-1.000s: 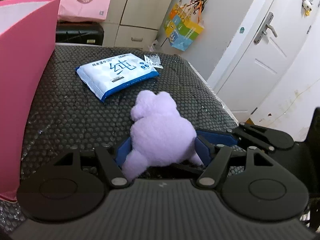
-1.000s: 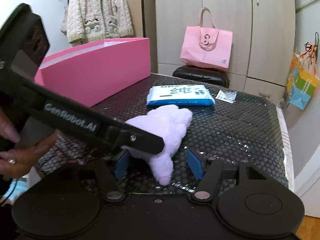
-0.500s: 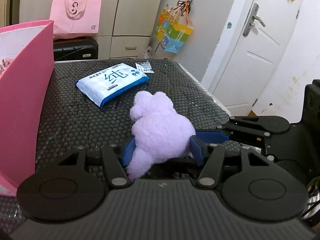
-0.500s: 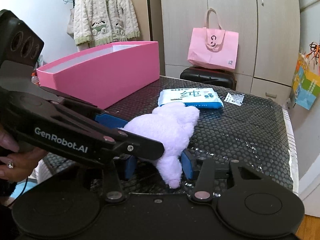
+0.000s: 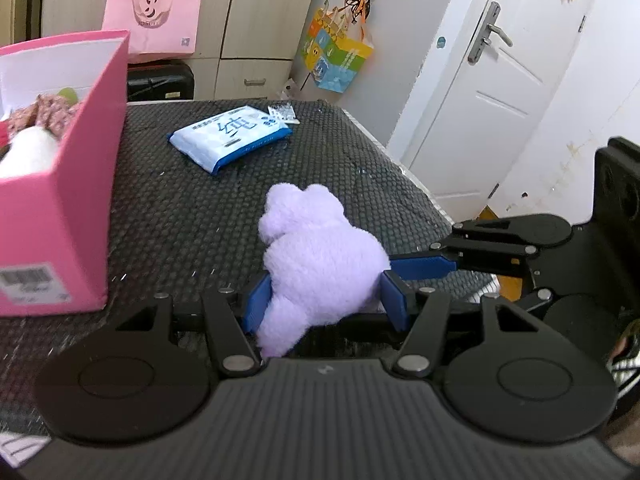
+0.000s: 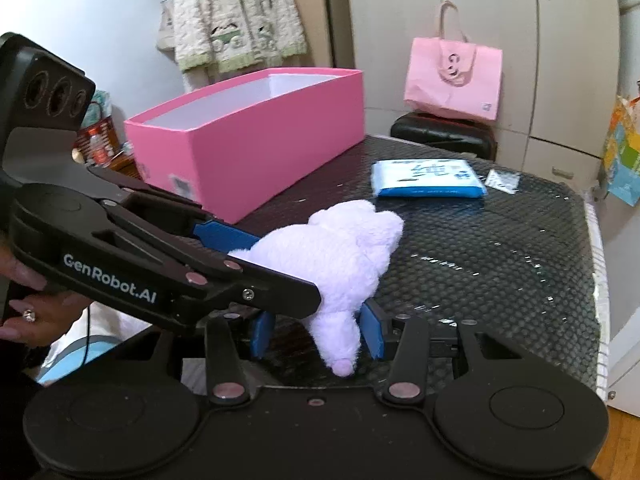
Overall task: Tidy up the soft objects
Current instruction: 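Lift the lilac plush with both tools and carry it over the pink box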
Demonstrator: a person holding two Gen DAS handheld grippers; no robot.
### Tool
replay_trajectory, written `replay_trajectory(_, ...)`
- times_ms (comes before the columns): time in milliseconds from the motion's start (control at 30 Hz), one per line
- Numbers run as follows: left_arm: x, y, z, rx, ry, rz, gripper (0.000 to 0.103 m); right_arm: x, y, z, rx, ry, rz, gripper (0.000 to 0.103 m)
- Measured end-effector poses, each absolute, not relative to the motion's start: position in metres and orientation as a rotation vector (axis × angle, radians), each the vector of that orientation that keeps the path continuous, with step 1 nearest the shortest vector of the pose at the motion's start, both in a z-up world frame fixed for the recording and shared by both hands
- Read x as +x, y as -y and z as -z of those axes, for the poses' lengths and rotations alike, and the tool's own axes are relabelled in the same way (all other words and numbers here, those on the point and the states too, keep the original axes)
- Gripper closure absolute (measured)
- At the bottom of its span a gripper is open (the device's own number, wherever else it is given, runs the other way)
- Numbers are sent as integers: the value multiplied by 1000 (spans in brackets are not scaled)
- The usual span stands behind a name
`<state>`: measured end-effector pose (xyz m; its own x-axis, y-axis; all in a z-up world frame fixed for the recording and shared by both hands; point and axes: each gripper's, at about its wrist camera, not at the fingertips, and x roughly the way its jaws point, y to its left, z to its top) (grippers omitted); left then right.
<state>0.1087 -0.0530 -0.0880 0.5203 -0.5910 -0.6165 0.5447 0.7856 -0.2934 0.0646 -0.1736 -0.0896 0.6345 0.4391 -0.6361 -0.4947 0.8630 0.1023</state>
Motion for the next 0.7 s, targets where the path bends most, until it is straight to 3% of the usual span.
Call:
replay_trajectory(467, 91, -10, 39, -28, -893, 702, 46, 53, 129, 52, -37, -777, -712, 56)
replay_trajectory(700, 80, -42, 9, -21, -849, 671, 46, 58, 100, 27, -76, -733, -774, 56)
